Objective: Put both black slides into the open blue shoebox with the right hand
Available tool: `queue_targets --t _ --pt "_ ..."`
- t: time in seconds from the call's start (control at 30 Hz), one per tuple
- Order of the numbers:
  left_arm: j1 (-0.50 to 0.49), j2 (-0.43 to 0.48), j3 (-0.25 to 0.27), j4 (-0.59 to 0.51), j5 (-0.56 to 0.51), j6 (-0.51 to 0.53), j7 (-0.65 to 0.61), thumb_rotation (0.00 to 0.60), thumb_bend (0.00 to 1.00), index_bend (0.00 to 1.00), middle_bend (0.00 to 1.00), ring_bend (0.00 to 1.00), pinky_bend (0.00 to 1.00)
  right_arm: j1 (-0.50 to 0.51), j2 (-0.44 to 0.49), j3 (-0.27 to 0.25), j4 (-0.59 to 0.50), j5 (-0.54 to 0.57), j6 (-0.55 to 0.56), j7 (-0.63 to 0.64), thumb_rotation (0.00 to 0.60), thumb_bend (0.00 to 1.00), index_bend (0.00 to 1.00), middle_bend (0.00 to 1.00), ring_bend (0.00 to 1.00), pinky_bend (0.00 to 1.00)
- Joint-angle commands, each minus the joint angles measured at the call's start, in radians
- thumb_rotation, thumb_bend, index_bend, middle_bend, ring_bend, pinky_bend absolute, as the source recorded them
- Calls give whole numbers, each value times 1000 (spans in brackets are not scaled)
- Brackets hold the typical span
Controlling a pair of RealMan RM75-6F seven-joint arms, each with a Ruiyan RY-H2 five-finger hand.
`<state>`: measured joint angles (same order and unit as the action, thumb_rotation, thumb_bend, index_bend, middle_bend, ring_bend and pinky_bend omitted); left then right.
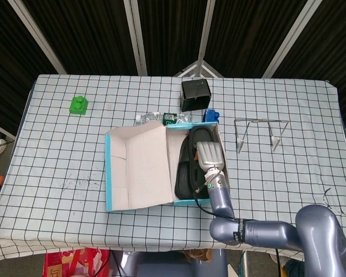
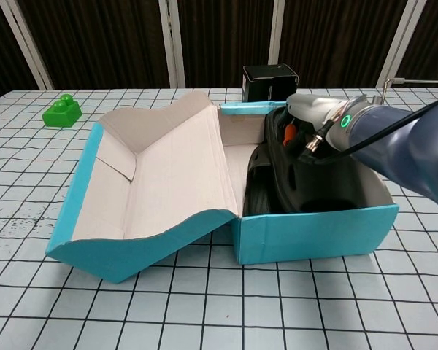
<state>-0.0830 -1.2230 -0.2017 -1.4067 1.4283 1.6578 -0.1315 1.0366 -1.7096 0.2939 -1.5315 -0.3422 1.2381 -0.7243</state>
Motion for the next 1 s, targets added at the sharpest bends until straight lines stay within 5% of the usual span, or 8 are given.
queue_targets --t 0.03,0.43,1.0 --pt "0 0 1 0 0 -1 1 600 210 69 0 0 74 5 -1 12 13 15 -16 -18 600 642 597 488 662 782" --pt "-2 -1 4 -1 4 -3 8 600 210 69 0 0 74 40 38 24 47 217 -116 -196 600 642 597 488 662 782" --pt "-3 -4 7 -5 10 0 19 600 209 69 0 0 74 6 181 100 -188 172 -89 -106 600 643 559 455 593 782"
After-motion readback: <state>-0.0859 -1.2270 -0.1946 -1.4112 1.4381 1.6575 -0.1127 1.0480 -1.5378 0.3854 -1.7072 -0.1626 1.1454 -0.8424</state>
